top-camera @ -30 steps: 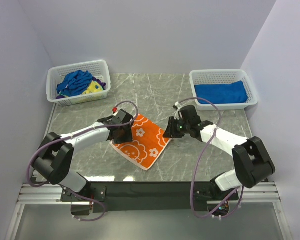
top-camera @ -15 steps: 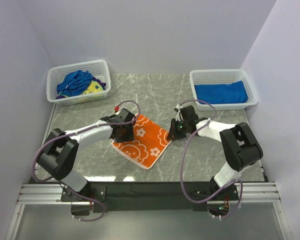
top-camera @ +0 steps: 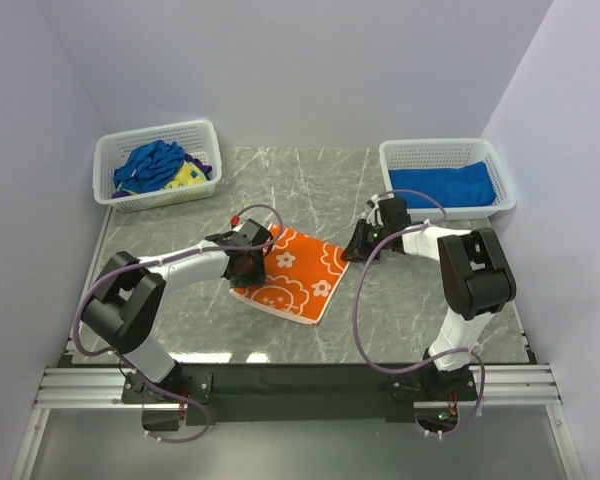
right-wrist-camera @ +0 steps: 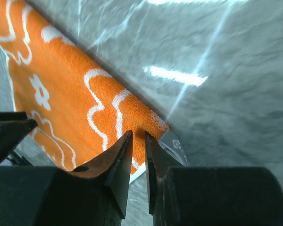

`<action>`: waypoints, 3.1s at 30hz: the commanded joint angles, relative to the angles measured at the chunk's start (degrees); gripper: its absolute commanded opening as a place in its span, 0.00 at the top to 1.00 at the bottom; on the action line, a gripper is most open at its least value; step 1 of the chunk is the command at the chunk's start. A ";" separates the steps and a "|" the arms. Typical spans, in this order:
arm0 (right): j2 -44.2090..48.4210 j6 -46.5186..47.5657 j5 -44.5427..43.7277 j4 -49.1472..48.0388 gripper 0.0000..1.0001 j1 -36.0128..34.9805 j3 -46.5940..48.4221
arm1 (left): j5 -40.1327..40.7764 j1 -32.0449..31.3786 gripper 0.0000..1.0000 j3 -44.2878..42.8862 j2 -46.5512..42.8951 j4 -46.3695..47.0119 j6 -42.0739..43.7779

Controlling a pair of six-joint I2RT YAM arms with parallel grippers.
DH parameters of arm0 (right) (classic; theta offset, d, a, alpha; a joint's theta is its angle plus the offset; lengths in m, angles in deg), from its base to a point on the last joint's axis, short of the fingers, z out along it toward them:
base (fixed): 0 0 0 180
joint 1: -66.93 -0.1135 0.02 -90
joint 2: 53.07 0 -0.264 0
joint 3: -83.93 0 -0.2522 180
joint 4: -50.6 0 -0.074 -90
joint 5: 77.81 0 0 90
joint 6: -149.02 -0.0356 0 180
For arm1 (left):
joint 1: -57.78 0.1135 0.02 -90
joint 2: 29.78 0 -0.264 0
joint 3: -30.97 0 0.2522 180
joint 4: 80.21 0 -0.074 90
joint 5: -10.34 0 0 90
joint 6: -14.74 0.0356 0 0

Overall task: Fold and stack the towels
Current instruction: Fold the towel

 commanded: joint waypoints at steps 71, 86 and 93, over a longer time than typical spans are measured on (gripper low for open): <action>32.66 -4.40 -20.77 12.20 0.48 -6.50 -16.69 | -13.62 -6.13 0.49 16.32 -22.20 4.89 -17.37; 38.12 -16.71 -18.50 4.66 0.53 -5.79 -29.26 | -14.59 -10.44 0.49 16.41 -18.51 6.74 -21.77; 36.45 -18.38 -15.77 0.26 0.61 -5.79 -30.76 | -11.96 -10.53 0.49 15.01 -19.38 4.72 -23.79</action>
